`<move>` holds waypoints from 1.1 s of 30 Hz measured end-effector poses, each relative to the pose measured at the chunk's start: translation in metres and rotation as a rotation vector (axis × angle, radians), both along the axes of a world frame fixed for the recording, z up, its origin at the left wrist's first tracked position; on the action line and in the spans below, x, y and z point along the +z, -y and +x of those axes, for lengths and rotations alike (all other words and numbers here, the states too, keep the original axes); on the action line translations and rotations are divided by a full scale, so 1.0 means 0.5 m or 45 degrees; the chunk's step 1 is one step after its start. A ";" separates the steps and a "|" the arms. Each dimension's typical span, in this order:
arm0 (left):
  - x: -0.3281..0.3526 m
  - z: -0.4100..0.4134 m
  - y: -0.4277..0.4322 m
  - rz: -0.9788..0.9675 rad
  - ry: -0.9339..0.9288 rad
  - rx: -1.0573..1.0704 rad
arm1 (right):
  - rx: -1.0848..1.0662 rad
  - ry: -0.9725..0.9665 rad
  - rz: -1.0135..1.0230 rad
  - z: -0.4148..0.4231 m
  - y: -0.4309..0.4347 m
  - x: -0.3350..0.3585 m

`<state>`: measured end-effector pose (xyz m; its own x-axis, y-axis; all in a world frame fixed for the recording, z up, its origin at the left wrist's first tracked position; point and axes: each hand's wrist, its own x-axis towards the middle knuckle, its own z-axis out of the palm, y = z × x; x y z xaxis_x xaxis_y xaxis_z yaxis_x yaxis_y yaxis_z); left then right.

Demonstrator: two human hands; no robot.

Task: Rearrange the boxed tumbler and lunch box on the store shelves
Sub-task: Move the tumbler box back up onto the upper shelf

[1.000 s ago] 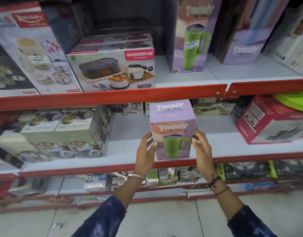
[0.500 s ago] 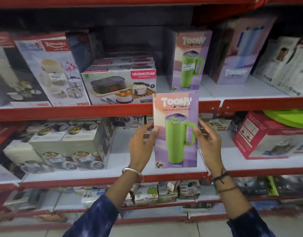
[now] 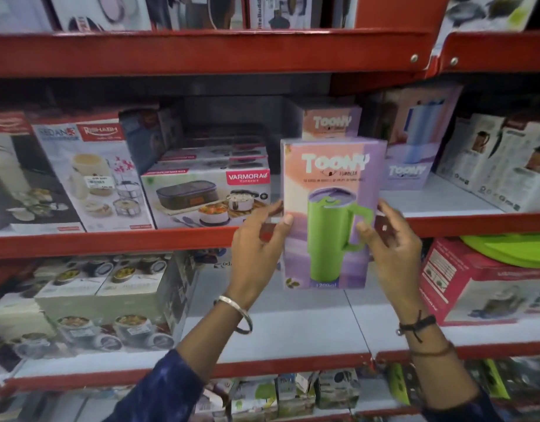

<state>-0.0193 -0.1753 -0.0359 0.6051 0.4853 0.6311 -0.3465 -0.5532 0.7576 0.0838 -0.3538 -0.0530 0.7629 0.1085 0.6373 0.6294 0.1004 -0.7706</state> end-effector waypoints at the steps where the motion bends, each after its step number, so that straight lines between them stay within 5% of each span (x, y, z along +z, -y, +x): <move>1: 0.020 0.015 0.002 0.030 0.018 -0.015 | -0.029 0.044 -0.006 0.013 0.001 0.020; 8: 0.064 0.155 0.003 0.070 0.113 -0.072 | -0.170 0.310 -0.082 0.147 -0.017 0.089; 18: 0.008 0.282 -0.018 0.118 -0.046 0.003 | -0.143 0.143 -0.153 0.273 -0.048 0.029; 23: 0.010 0.303 -0.021 0.434 -0.154 0.077 | -0.208 0.259 -0.383 0.301 -0.054 0.026; 28: -0.004 0.335 -0.046 1.278 -0.125 0.439 | -0.450 0.758 -0.832 0.325 -0.074 0.022; 33: -0.008 0.346 -0.056 1.441 -0.212 0.575 | -0.509 0.725 -1.023 0.331 -0.087 0.013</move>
<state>0.1536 -0.1473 -0.0397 0.6383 -0.0989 0.7634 0.1011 -0.9724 -0.2105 0.2492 -0.3102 -0.0466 0.4481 0.4637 0.7643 0.7928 -0.6013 -0.0999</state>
